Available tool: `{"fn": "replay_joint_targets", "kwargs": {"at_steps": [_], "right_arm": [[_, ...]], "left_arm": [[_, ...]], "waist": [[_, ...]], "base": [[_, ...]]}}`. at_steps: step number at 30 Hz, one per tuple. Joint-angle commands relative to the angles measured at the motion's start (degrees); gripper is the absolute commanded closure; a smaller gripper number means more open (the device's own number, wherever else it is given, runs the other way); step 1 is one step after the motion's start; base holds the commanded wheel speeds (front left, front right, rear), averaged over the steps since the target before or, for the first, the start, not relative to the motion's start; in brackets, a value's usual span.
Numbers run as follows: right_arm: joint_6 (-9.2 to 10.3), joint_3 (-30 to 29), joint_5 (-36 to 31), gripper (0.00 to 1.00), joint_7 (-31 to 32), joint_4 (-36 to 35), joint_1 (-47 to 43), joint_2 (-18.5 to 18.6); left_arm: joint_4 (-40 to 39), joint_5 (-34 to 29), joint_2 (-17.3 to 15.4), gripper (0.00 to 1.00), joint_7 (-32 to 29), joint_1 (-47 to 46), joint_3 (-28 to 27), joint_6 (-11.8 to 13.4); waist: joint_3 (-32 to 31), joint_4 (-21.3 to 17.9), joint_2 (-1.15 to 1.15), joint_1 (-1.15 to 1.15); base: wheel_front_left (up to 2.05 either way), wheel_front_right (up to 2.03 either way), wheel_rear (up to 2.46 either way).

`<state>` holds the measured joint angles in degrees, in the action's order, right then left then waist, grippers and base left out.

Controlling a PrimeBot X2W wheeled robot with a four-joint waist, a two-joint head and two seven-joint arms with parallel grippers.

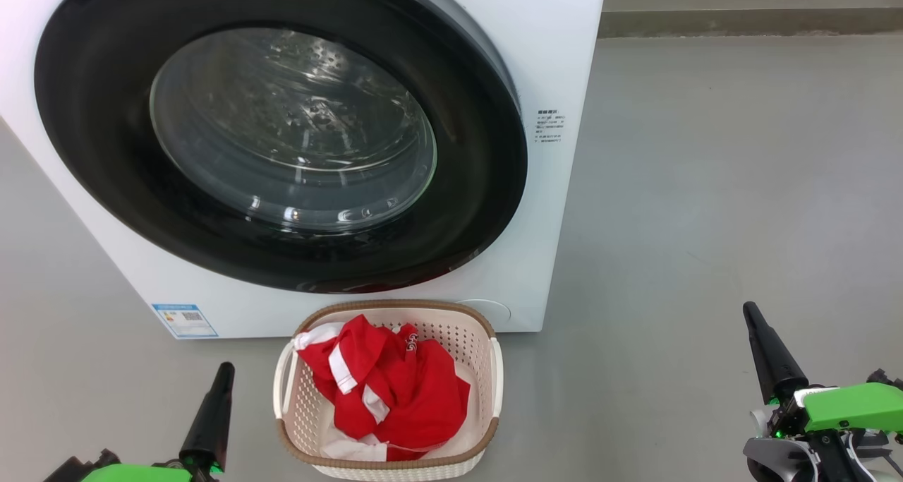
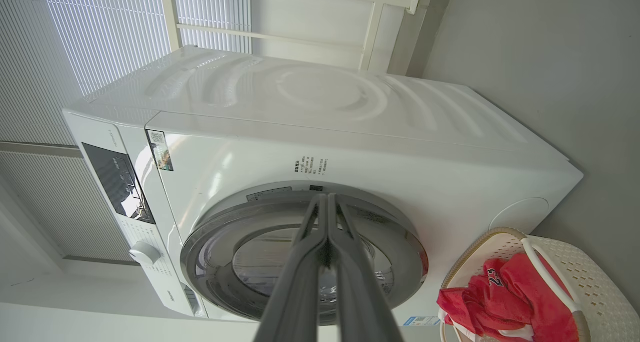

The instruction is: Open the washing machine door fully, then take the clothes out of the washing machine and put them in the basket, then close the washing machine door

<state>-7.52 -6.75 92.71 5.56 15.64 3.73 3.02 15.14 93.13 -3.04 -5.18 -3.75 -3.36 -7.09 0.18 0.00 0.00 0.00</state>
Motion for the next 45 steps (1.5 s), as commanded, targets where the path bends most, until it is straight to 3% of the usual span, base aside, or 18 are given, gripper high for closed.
{"fn": "replay_joint_targets", "kwargs": {"at_steps": [1,45], "right_arm": [[0.03,0.93,0.03,1.0,0.36,-1.65,2.39,0.39],[0.03,0.57,-0.26,1.0,0.65,-1.63,2.42,0.14]], "left_arm": [[-1.14,-0.02,-0.67,1.0,-0.4,-2.34,-2.03,-0.4],[-1.12,-0.46,-0.3,1.0,-0.82,-2.38,-2.56,-0.4]], "waist": [[0.0,0.0,0.0,0.0],[0.0,0.0,0.0,0.0]], "base": [[0.0,0.0,0.0],[0.0,0.0,0.0]]}}
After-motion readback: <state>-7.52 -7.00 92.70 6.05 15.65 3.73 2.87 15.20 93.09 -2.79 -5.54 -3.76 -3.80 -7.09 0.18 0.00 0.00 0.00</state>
